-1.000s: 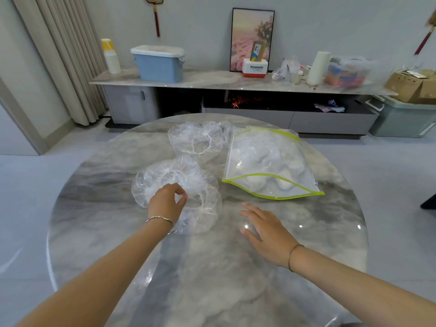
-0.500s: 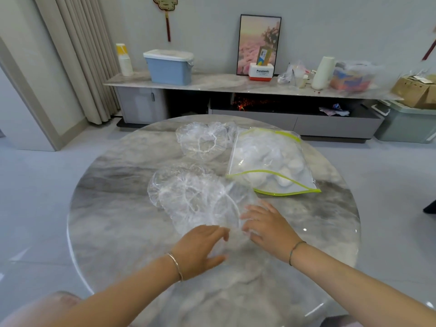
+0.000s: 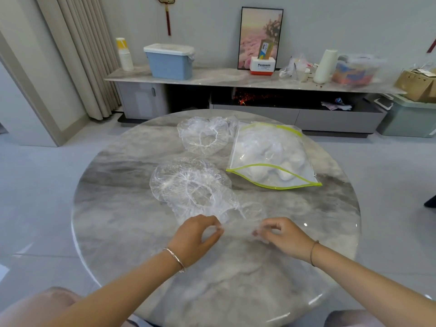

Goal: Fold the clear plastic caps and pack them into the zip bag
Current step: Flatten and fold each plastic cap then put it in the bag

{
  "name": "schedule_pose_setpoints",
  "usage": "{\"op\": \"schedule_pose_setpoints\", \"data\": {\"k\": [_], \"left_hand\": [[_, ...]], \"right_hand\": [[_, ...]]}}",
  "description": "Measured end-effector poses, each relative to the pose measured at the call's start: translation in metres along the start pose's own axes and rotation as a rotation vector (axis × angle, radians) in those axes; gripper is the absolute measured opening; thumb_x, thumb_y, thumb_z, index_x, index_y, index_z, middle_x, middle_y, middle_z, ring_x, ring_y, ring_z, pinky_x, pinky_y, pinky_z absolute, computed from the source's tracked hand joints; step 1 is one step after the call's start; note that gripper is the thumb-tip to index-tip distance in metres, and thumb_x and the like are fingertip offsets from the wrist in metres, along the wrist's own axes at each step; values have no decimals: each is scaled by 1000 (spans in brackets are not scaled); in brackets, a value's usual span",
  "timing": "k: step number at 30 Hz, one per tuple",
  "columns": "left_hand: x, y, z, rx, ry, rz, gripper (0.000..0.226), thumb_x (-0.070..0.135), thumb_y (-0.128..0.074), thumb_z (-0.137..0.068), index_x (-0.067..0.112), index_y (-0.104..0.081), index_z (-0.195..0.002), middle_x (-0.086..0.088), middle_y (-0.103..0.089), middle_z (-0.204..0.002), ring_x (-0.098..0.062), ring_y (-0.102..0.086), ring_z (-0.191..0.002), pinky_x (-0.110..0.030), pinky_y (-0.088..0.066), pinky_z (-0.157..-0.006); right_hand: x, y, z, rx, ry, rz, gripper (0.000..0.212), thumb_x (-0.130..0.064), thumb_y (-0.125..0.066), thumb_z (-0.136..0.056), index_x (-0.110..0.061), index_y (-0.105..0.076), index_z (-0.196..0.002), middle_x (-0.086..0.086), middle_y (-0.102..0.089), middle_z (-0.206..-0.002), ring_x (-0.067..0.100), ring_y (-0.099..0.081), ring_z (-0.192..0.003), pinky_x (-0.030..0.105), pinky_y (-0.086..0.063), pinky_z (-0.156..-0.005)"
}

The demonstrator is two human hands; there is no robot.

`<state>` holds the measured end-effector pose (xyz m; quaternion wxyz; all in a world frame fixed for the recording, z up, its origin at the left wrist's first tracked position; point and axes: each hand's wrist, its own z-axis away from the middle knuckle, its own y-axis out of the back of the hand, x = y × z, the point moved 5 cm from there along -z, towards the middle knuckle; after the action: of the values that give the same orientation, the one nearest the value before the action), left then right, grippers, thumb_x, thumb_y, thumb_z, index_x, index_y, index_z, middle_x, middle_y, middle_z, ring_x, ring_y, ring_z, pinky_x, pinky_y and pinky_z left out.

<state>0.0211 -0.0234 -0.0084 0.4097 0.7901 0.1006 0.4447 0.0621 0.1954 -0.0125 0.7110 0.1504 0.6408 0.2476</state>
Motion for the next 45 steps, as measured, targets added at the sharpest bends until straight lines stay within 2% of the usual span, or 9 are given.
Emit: {"op": "schedule_pose_setpoints", "data": {"k": [8, 11, 14, 18, 22, 26, 32, 38, 45], "left_hand": [[-2, -10, -2, -110, 303, 274, 4, 28, -58, -92, 24, -58, -91, 8, -59, -60, -9, -53, -43, -28, -51, -49], [-7, -10, -1, -86, 288, -83, 33, 33, -61, -88, 29, -51, -119, 15, -57, -85, -4, -53, -62, -22, -48, -62], [8, -5, -5, 72, -28, -360, 52, 31, -59, -86, 24, -42, -134, 5, -54, -117, -15, -57, -97, -23, -46, -79], [19, -30, -5, -32, -250, -484, 48, 41, -25, -100, 18, -46, -136, -2, -46, -142, -21, -41, -131, -35, -26, -107], [0, -59, 0, -270, -35, -552, 67, 48, 1, -100, 15, -40, -141, -4, -39, -147, -21, -39, -134, -32, -27, -113], [-11, -71, -1, -358, 0, -443, 97, 68, 35, -66, 23, 8, -148, 8, 14, -153, -13, 12, -144, -25, 16, -112], [-12, -76, -1, -356, 17, -443, 92, 70, 33, -67, 25, 15, -145, 7, 14, -155, -11, 17, -143, -27, 16, -114], [-10, -76, -1, -364, 17, -437, 82, 66, 34, -67, 27, 22, -138, 8, 19, -154, -11, 18, -143, -28, 17, -113], [-9, -78, 0, -378, 22, -447, 95, 66, 46, -54, 26, 24, -137, 10, 25, -146, -12, 18, -143, -29, 16, -113]], "right_hand": [[20, 3, 2, 161, -230, -211, 17, -6, -56, -92, -5, -55, -75, 2, -59, -50, 10, -58, -45, 25, -50, -56], [22, 3, 2, 180, -172, 145, 10, -19, -62, -89, -18, -52, -88, 1, -60, -65, 9, -55, -55, 32, -47, -66], [5, 0, 7, 329, 44, 448, 31, -33, -59, -88, -22, -51, -116, -7, -53, -109, 9, -52, -97, 23, -39, -85], [-14, -28, 6, 250, 212, 593, 63, -53, -21, -90, -20, -40, -141, -8, -27, -151, 7, -21, -138, 23, -13, -112], [5, -47, -5, 110, 85, 662, 82, -60, 3, -80, -23, -19, -150, -9, -7, -158, 8, -5, -145, 27, 0, -117], [18, -61, -8, 44, 37, 729, 94, -71, 16, -73, -25, -8, -151, -11, 0, -158, 5, 3, -144, 22, 12, -112], [22, -67, -7, 92, 104, 709, 102, -71, 30, -67, -23, -5, -150, -11, 1, -156, 1, 11, -139, 21, 16, -111], [26, -68, -5, 50, -28, 804, 63, -45, -6, -101, -14, -47, -136, 0, -49, -141, 15, -47, -129, 28, -11, -109], [29, -70, -5, 2, -62, 817, 62, -43, -7, -102, -12, -49, -135, 1, -50, -140, 16, -48, -127, 29, -10, -109]]}}
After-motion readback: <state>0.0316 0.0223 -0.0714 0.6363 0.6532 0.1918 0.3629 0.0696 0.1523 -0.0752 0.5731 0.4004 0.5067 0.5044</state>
